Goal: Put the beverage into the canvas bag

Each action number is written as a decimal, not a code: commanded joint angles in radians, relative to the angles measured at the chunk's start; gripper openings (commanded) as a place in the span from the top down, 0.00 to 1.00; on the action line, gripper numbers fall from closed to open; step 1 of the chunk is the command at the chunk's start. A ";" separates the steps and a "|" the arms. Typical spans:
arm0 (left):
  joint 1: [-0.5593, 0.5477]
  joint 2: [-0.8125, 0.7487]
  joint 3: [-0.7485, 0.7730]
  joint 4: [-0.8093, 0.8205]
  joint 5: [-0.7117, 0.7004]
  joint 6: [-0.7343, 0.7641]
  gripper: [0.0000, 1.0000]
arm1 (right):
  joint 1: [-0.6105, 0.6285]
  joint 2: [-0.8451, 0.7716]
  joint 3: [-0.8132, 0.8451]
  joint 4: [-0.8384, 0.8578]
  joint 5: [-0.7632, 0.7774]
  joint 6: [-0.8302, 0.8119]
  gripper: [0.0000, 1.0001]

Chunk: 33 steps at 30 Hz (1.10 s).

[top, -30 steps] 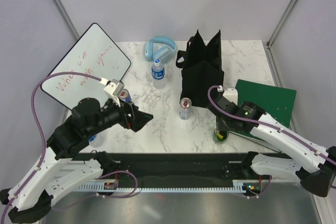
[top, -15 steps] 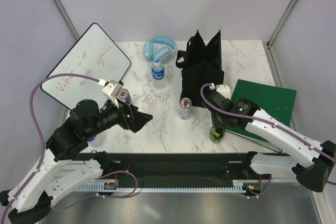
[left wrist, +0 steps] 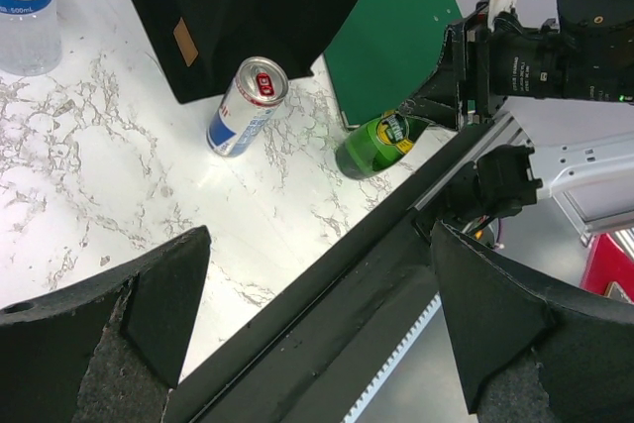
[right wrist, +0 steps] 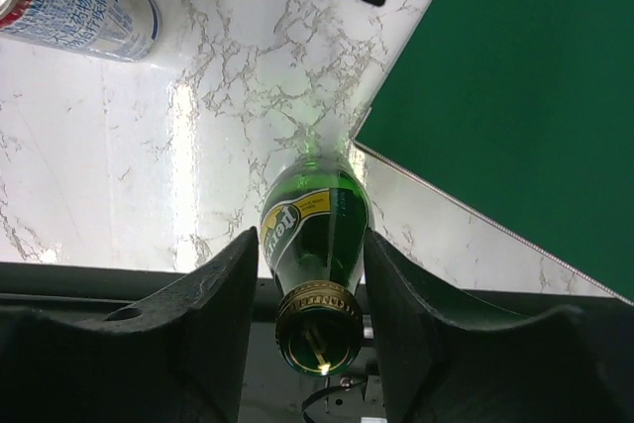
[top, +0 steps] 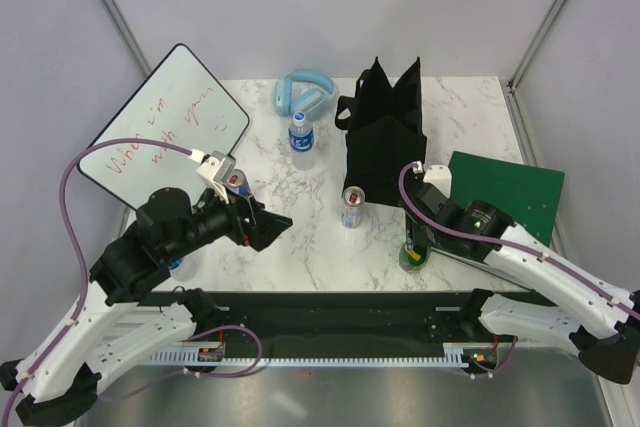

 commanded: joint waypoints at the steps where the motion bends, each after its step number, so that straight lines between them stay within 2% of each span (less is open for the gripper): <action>1: 0.002 0.004 0.002 0.041 0.015 -0.028 0.01 | -0.001 -0.027 0.025 0.020 0.010 0.007 0.45; 12: 0.002 -0.003 -0.004 0.041 0.025 -0.039 0.01 | 0.000 -0.065 -0.018 -0.017 -0.035 0.034 0.44; 24: 0.002 -0.020 -0.013 0.039 0.024 -0.051 0.01 | 0.000 -0.032 -0.021 -0.021 -0.020 0.022 0.50; 27: 0.002 -0.023 -0.016 0.039 0.021 -0.051 0.01 | 0.000 -0.030 -0.021 -0.020 -0.018 0.020 0.63; 28: 0.002 -0.023 -0.016 0.039 0.021 -0.051 0.01 | -0.001 -0.027 -0.016 -0.023 -0.023 0.019 0.79; 30: 0.002 -0.023 -0.016 0.039 0.019 -0.051 0.01 | 0.000 -0.018 -0.004 -0.029 -0.024 0.013 0.95; 31: 0.004 -0.023 -0.016 0.039 0.021 -0.050 0.01 | 0.000 -0.006 0.019 -0.044 -0.024 0.011 1.00; 33: 0.002 -0.026 -0.016 0.039 0.019 -0.048 0.01 | 0.000 0.007 0.054 -0.058 -0.033 -0.012 1.00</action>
